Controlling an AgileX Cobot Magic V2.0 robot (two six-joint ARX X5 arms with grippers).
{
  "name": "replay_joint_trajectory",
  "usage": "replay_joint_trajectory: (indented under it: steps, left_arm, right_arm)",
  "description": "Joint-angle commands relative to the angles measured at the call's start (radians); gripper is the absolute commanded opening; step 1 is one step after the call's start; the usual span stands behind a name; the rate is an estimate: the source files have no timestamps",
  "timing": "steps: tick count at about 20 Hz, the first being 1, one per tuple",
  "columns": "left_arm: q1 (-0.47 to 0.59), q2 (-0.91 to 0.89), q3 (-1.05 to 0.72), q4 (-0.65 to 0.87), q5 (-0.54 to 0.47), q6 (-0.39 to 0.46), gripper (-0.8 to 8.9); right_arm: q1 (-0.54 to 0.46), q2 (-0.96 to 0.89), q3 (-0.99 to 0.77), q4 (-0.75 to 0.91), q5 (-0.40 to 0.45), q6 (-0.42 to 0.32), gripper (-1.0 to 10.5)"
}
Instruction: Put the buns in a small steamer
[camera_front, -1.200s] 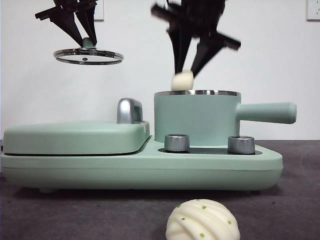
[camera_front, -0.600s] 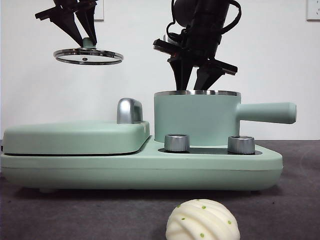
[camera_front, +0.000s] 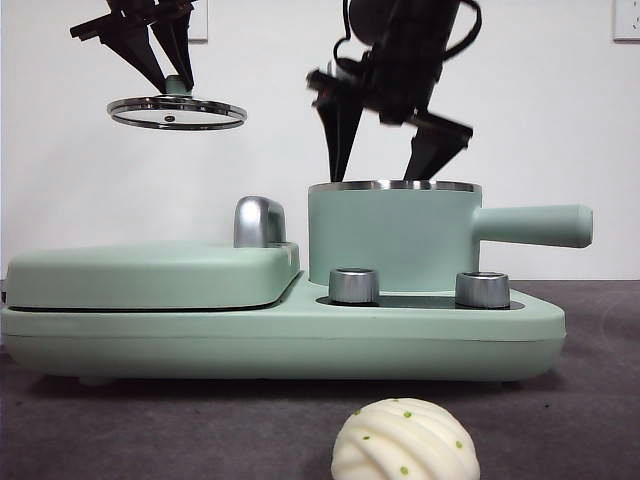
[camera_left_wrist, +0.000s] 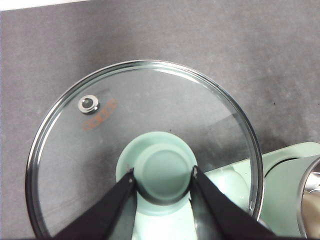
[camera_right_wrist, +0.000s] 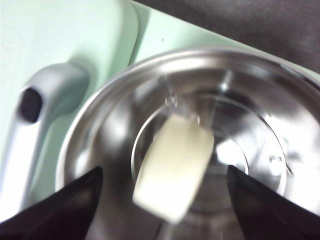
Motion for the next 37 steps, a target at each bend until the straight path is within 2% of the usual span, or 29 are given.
replay_joint_trajectory:
  steps: [1,4,7,10,15,20,23,27,32,37]
  left_arm:
    - [0.000,-0.011,0.042,-0.035,0.005,-0.005,0.55]
    - [-0.005,-0.011,0.042,-0.034,0.005,-0.004,0.55]
    - [-0.007,-0.011,0.042,-0.034,0.005,-0.004,0.55]
    - [-0.007,-0.011,0.042,-0.035,0.005,-0.006,0.55]
    - [-0.016,-0.011,0.042,-0.035,0.005,-0.009,0.55]
    - [-0.036,-0.011,0.042,-0.034,0.005,-0.008,0.55]
    - [-0.048,-0.011,0.042,-0.034,0.005,-0.008,0.55]
    - [-0.053,-0.011,0.042,-0.034,0.005,-0.009,0.55]
    - [-0.053,-0.011,0.042,-0.034,0.005,-0.016,0.55]
    - [-0.053,-0.011,0.042,-0.032,0.005,-0.016,0.55]
  right_arm:
    - [0.003,0.019,0.134,-0.121,0.001,-0.030,4.0]
    - [0.010,-0.039,0.167,-0.142,-0.003,-0.034,4.0]
    - [0.036,-0.161,0.102,-0.144,0.003,-0.035,4.0]
    - [0.077,-0.355,-0.088,-0.143,0.008,-0.035,4.6]
    - [0.198,-0.639,-0.450,-0.143,0.060,0.005,4.7]
    - [0.359,-0.739,-0.733,-0.141,0.092,0.056,5.0]
    - [0.452,-0.739,-0.890,0.031,0.099,0.131,5.1]
    - [0.525,-0.726,-1.082,0.316,0.107,0.182,5.1]
    - [0.525,-0.670,-1.233,0.542,0.107,0.187,5.1]
    - [0.526,-0.591,-1.253,0.660,0.108,0.172,5.0]
